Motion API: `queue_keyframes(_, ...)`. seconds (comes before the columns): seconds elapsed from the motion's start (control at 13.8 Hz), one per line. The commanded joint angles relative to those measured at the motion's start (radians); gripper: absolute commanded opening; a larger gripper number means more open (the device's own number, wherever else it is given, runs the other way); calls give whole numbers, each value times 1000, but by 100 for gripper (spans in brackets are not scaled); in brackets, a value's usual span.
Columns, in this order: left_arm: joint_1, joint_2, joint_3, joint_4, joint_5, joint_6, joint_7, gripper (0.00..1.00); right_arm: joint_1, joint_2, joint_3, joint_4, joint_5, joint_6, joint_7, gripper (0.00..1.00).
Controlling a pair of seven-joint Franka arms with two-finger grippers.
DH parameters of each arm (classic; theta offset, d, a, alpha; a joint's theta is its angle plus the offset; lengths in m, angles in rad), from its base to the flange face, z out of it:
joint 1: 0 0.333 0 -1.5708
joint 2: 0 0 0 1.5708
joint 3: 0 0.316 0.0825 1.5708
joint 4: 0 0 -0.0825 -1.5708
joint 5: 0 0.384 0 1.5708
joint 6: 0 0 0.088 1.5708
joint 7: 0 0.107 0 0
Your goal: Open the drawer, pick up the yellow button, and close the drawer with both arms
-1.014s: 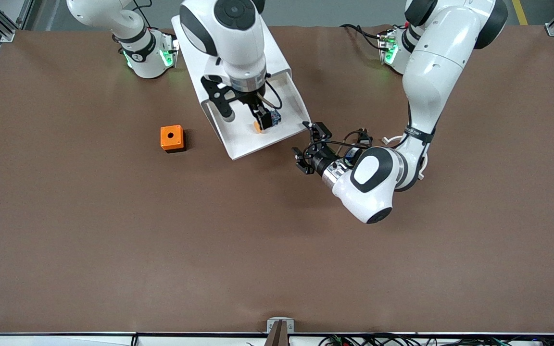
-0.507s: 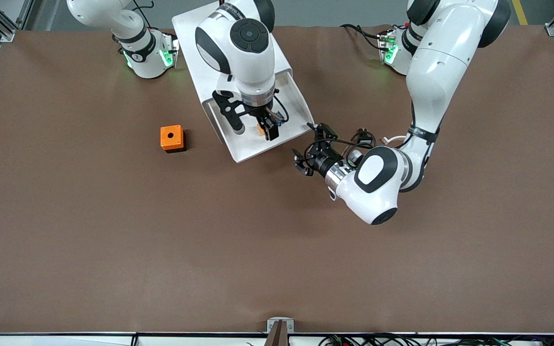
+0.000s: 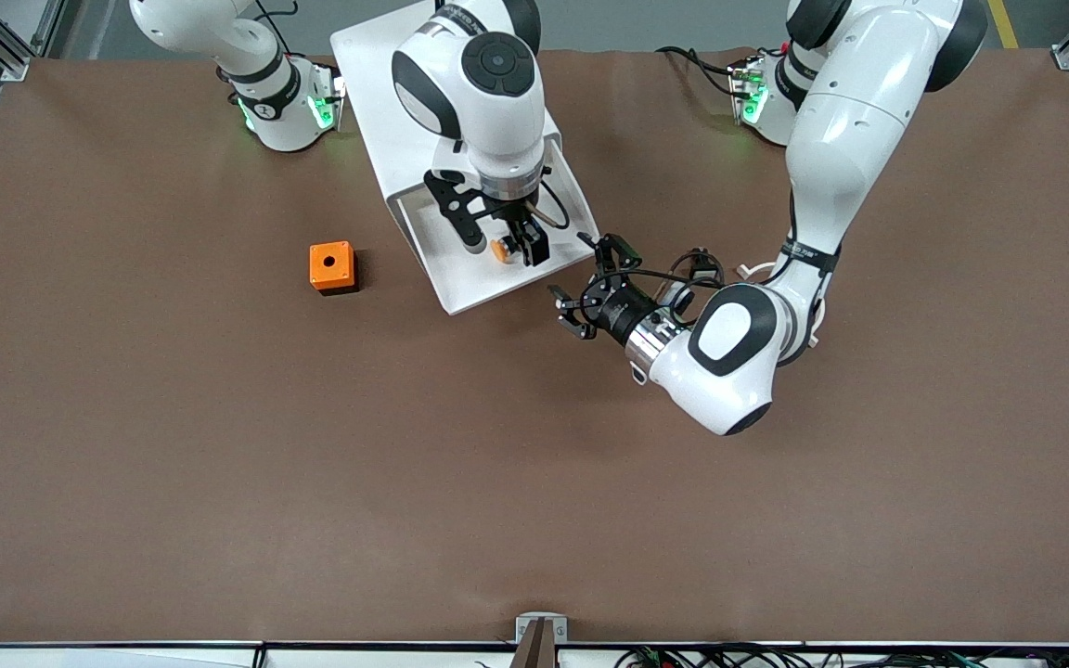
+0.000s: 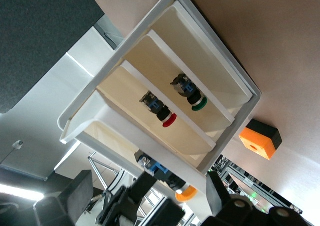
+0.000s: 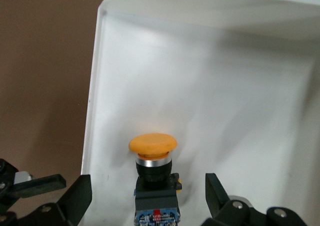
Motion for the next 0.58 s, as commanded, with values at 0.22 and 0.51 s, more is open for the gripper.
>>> queue_keyframes(0.22,30,-14,8,18,14,-21,103,100,21,25,-10,31,12,0,37,100)
queue_keyframes(0.51,27,-15,28,41,193,-10,347,100,27,37,-10,32,23,-1,36,100)
